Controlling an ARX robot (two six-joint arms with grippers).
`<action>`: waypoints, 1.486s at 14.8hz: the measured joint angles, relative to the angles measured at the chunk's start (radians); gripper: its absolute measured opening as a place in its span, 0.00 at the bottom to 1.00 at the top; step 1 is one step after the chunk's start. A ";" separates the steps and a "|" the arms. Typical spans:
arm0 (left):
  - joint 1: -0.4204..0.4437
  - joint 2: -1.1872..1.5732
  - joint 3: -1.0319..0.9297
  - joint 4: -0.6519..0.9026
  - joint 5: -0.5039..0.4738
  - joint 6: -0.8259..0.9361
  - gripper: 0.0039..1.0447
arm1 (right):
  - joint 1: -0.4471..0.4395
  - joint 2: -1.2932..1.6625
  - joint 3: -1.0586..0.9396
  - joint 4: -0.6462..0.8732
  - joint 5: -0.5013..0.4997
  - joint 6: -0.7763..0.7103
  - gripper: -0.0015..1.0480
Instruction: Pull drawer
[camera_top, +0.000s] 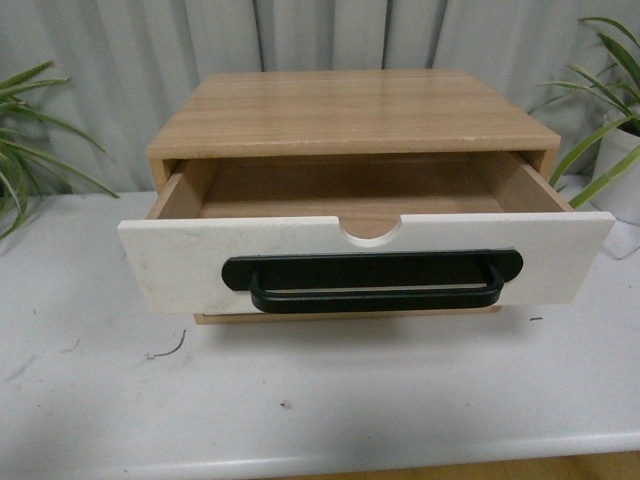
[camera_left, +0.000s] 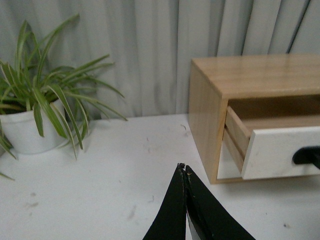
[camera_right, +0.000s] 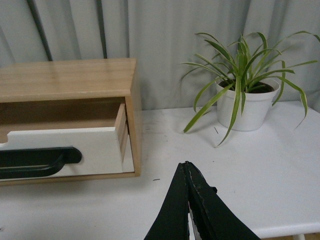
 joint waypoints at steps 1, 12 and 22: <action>0.000 0.001 -0.003 -0.024 0.000 0.000 0.01 | 0.000 0.000 0.000 0.002 0.000 0.000 0.02; 0.000 0.000 -0.003 -0.018 0.001 -0.002 0.56 | 0.000 0.000 0.000 0.001 0.000 0.000 0.57; 0.000 0.000 -0.003 -0.018 0.001 -0.002 0.94 | 0.000 0.000 0.000 0.001 0.000 0.000 0.94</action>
